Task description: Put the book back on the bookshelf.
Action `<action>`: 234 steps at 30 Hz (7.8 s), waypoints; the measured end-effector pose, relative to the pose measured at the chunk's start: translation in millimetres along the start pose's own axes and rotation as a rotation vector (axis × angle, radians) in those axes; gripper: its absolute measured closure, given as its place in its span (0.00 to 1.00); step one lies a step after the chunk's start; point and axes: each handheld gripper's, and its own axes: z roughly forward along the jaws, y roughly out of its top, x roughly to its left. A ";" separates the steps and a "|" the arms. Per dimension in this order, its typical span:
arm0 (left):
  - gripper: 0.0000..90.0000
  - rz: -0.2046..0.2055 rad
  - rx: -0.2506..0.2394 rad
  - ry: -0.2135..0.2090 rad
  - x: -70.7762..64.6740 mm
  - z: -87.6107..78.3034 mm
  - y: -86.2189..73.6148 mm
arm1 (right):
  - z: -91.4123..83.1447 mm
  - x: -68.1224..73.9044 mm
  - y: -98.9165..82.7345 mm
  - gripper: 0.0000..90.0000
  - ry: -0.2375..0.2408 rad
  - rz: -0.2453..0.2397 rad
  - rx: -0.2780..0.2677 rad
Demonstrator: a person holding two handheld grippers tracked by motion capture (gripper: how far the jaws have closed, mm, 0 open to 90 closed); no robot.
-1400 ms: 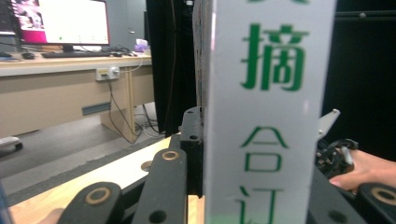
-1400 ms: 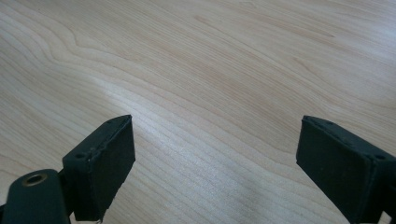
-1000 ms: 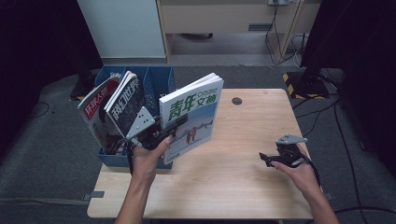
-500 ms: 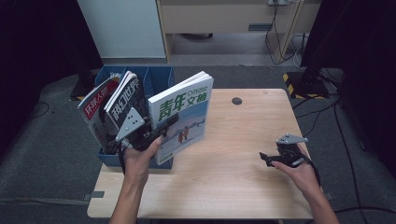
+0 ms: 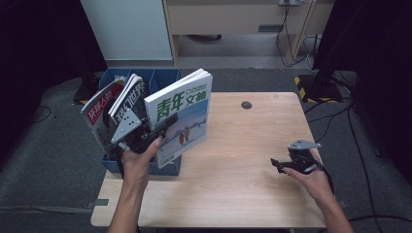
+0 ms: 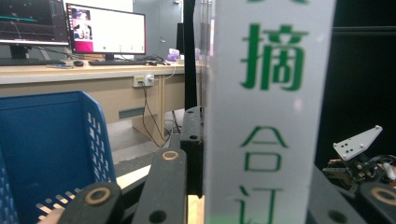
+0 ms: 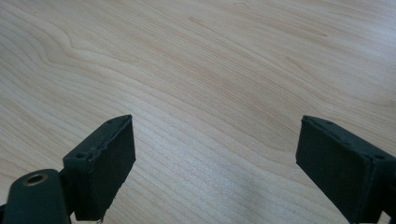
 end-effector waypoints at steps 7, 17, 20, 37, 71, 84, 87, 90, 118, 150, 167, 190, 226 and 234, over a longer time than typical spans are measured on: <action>0.82 0.003 -0.005 0.021 8.0 -7.5 2.8 | -1.1 -1.9 -0.7 0.14 -0.003 0.002 -0.001; 0.82 -0.007 -0.016 0.056 18.0 -16.5 5.9 | -1.6 -2.8 -1.2 0.14 -0.004 0.004 0.000; 0.82 -0.011 -0.022 0.059 20.2 -18.3 5.6 | -1.9 -3.6 -1.7 0.14 -0.006 0.008 0.001; 0.82 -0.015 -0.024 0.082 24.7 -24.4 5.9 | -2.8 -6.2 -3.3 0.14 -0.012 0.016 0.001; 0.82 -0.029 -0.044 0.195 44.8 -49.4 13.8 | -2.5 -6.5 -3.2 0.14 -0.014 0.018 -0.002; 0.82 -0.034 -0.024 0.243 55.0 -46.1 11.1 | -2.1 -7.5 -3.6 0.14 -0.016 0.020 -0.001; 0.82 -0.033 -0.018 0.247 54.6 -40.5 10.9 | -2.6 -7.8 -3.8 0.14 -0.016 0.021 -0.001; 0.82 -0.026 -0.002 0.255 54.6 -34.0 9.9 | -3.1 -8.9 -4.2 0.14 -0.015 0.023 0.000; 0.82 -0.026 0.035 0.310 56.6 0.3 -4.2 | -3.9 -12.4 -6.5 0.14 -0.013 0.029 -0.001; 0.82 -0.085 0.001 0.287 51.7 13.7 -26.7 | -4.8 -14.2 -7.3 0.14 -0.014 0.037 0.002; 0.82 -0.113 -0.007 0.274 52.7 15.6 -45.8 | -6.3 -17.2 -7.8 0.14 -0.019 0.039 -0.004; 0.82 -0.132 0.026 0.286 56.2 14.7 -68.9 | -6.8 -18.6 -8.3 0.14 -0.016 0.046 0.001; 0.80 -0.151 0.155 0.371 55.9 3.6 -72.5 | -4.9 -15.0 -7.5 0.13 -0.003 0.036 0.007; 0.80 -0.171 0.152 0.387 59.4 -2.5 -79.2 | -3.8 -14.1 -7.5 0.13 -0.002 0.033 0.012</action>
